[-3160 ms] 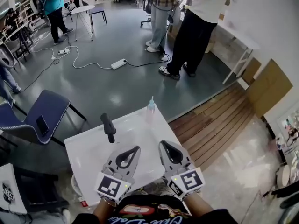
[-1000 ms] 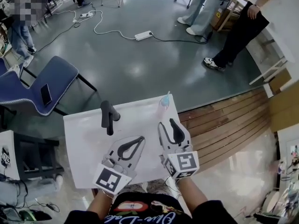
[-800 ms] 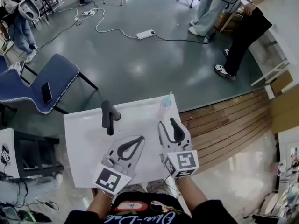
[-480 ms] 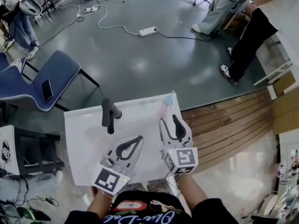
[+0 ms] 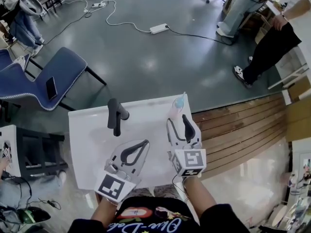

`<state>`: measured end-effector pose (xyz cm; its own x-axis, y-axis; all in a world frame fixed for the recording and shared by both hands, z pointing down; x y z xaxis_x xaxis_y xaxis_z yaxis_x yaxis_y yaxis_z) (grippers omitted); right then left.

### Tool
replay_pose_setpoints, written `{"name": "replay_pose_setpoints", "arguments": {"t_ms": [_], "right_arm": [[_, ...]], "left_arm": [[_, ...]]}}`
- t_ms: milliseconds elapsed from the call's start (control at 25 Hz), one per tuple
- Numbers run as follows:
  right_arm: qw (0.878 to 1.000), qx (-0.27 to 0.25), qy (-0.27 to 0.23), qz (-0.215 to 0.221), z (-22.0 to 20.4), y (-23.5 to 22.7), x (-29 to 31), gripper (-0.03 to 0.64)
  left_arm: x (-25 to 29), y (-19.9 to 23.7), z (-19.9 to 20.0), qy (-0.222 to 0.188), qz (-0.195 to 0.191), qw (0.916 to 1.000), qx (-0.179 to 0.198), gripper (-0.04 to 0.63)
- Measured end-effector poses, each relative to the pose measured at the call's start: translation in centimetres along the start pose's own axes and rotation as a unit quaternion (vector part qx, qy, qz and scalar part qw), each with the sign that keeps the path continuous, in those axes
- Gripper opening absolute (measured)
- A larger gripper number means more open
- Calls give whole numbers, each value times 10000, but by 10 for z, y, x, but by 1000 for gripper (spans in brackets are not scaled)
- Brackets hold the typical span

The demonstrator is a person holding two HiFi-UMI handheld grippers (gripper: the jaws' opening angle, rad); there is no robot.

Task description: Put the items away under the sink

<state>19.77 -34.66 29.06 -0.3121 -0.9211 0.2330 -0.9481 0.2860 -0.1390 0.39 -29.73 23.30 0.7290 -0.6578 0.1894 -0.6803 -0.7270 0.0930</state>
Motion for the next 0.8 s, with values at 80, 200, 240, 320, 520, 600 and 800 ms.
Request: {"name": "replay_pose_setpoints", "arguments": {"t_ms": [80, 200, 240, 320, 520, 600, 800], "right_arm": [[10000, -7, 20, -28, -1, -1, 2, 219], [10000, -1, 38, -30, -3, -2, 7, 222], [10000, -13, 51, -33, -3, -3, 9, 224], [10000, -45, 69, -55, -4, -4, 12, 225], [9998, -87, 101, -126, -5, -7, 21, 241], [9998, -84, 119, -139, -6, -8, 24, 242], [9996, -153, 120, -222, -9, -8, 30, 249]], "left_arm": [[0, 1, 0, 15, 27, 10000, -16, 8], [-1, 3, 0, 29, 68, 10000, -21, 8], [-2, 3, 0, 40, 79, 10000, -25, 8], [-2, 3, 1, 51, 96, 9999, -29, 8], [-6, 5, -1, 106, 182, 9998, -72, 8], [-7, 7, -2, 119, 229, 9996, -75, 8], [-10, 11, -5, 139, 291, 9995, -43, 8]]}}
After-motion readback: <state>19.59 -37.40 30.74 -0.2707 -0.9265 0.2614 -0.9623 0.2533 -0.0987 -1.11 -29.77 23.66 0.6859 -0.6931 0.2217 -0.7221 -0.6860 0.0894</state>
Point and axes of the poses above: the fingertips, and each gripper's own axes: x forward along the fingers, y to its left, z out of its top, the point moved 9 cm from there along -x, backward along the fingers, and after that the axes turned 2 degrees about z, right-handed, at the moved point
